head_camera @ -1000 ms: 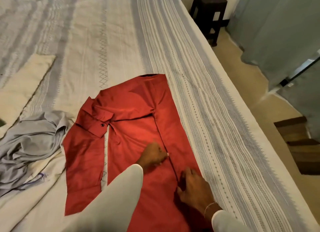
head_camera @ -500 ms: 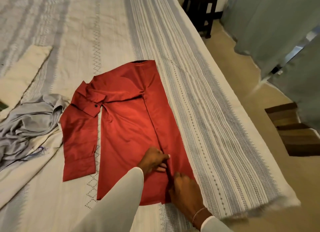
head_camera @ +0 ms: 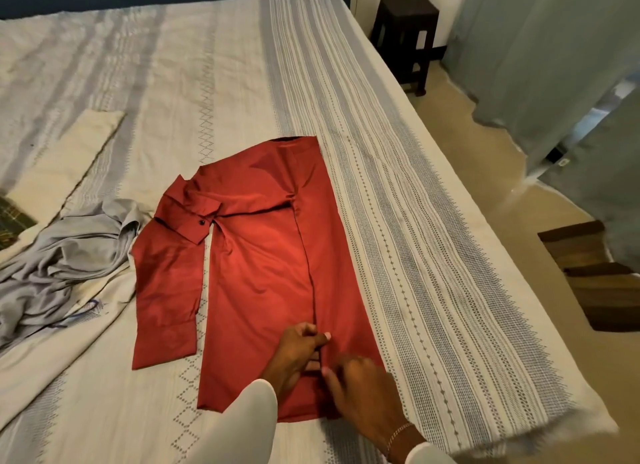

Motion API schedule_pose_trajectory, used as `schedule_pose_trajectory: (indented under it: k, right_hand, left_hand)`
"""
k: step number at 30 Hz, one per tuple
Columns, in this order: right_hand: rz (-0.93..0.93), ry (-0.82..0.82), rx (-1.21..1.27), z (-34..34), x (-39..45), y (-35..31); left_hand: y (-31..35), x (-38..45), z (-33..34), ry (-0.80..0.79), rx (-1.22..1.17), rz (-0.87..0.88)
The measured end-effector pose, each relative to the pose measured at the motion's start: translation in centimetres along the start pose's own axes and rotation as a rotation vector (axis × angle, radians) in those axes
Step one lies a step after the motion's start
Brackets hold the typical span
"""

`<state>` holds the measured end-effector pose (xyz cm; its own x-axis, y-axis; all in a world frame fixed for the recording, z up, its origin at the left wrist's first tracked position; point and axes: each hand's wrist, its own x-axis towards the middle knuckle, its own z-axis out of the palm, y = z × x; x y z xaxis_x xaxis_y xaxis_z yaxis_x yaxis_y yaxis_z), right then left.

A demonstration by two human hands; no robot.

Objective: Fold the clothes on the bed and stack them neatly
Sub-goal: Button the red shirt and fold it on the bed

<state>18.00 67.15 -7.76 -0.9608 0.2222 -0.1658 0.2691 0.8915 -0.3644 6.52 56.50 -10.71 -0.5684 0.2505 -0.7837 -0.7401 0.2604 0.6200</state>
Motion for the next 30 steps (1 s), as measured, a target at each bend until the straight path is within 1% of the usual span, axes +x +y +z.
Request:
schedule_pose_trajectory:
  k: [2, 4, 6, 8, 10, 12, 14, 15, 16, 18, 19, 20, 22, 24, 27, 30]
  right_hand:
    - [-0.029, 0.095, -0.013, 0.7, 0.0, 1.7]
    - [-0.046, 0.129, -0.052, 1.2, 0.4, 3.4]
    - [0.055, 0.09, -0.062, 1.5, 0.3, 4.7]
    - [0.204, 0.075, 0.053, 1.6, 0.1, 5.6]
    - [0.361, -0.009, 0.279, 1.4, 0.5, 6.2]
    - [0.496, -0.152, 0.447, 0.8, 1.1, 7.2]
    - [0.583, -0.228, 0.534, 0.5, 1.2, 8.2]
    - [0.592, -0.24, 0.525, 0.5, 1.1, 8.5]
    - [0.583, -0.256, 0.485, 0.4, 1.0, 8.7]
    - [0.535, -0.29, 0.302, -0.1, 0.7, 8.5]
    - [0.495, -0.267, 0.206, -0.4, 0.7, 8.3]
    - [0.442, -0.209, 0.152, -0.7, 0.9, 8.0]
    - [0.306, -0.068, 0.165, -0.6, 1.6, 7.0]
    - [0.183, -0.006, 0.219, -0.2, 2.7, 5.7]
    - [0.087, -0.02, 0.293, 0.6, 5.2, 3.3]
    - [0.089, -0.051, 0.344, 1.4, 8.0, 1.2]
  left_hand:
    - [-0.2, -0.1, 0.2, -0.03, 0.027, -0.008]
    - [-0.5, -0.3, 0.3, -0.071, 0.104, -0.048]
    - [-1.1, -0.4, 0.5, -0.093, 0.191, -0.095]
    - [-1.3, -0.3, 0.6, -0.075, 0.287, -0.122]
    - [-1.0, -0.1, 0.5, -0.07, 0.436, -0.127]
    - [-0.8, 0.0, 0.5, -0.068, 0.527, -0.137]
    - [-0.8, 0.2, 0.6, -0.083, 0.582, -0.169]
    - [-0.7, 0.1, 0.7, -0.1, 0.628, -0.189]
    - [-0.7, 0.2, 0.7, -0.113, 0.68, -0.206]
    - [-0.4, 0.6, 0.5, -0.106, 0.742, -0.207]
    - [-0.1, 0.9, 0.4, -0.089, 0.752, -0.191]
    - [0.3, 1.4, 0.3, -0.061, 0.74, -0.169]
    - [1.4, 2.3, -0.2, 0.035, 0.662, -0.072]
    - [2.5, 3.3, -0.6, 0.163, 0.555, 0.056]
    - [4.4, 4.9, -0.9, 0.286, 0.432, 0.172]
    - [6.9, 6.8, -0.9, 0.358, 0.269, 0.215]
